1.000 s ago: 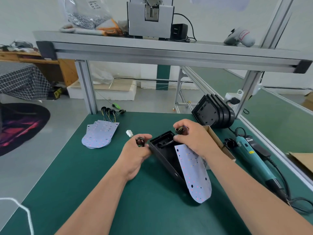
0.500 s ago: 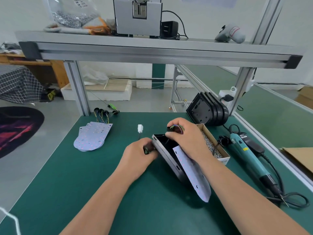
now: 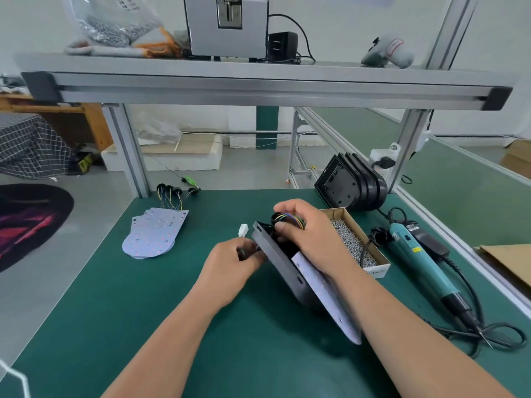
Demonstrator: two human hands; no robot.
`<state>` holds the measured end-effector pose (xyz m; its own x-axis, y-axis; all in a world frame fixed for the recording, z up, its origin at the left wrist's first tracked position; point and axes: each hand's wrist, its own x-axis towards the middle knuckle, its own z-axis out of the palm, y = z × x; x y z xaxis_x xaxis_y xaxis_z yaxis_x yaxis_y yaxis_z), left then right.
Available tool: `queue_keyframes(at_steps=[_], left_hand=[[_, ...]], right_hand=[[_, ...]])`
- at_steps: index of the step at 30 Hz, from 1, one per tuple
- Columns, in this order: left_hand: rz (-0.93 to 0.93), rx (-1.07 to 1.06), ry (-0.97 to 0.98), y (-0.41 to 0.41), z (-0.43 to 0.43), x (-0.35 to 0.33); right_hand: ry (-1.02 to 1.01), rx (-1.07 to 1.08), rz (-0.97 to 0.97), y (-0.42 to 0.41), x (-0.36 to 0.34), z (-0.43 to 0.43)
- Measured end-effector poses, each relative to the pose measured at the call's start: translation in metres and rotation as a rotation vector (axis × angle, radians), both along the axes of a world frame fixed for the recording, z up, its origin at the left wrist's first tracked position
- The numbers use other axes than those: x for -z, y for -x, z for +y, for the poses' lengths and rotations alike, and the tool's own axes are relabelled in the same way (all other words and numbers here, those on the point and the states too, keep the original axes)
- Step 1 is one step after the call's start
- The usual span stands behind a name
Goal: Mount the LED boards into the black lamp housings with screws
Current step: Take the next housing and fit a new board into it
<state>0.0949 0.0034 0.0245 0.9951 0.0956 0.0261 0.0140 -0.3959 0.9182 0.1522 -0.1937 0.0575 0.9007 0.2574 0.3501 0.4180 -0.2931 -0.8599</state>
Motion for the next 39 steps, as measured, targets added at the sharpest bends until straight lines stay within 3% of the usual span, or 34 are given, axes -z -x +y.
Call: queue_keyframes(at_steps=[7, 17, 29, 34, 39], left_hand=[[-0.018, -0.055, 0.343, -0.002, 0.005, 0.005], [-0.023, -0.004, 0.462, 0.001, 0.006, 0.005], [-0.013, 0.127, 0.348, 0.001, -0.007, 0.008], [-0.050, 0.071, 0.361, 0.000, -0.006, 0.014], [-0.068, -0.001, 0.393, 0.000, -0.006, 0.017]], right_hand=[[0.172, 0.020, -0.080, -0.001, 0.001, 0.003], [0.311, 0.011, -0.117, -0.002, 0.013, 0.008], [0.152, -0.072, -0.056, 0.008, 0.006, 0.012], [0.124, -0.069, -0.078, 0.012, 0.003, 0.014], [0.255, -0.004, -0.197, 0.012, 0.003, 0.020]])
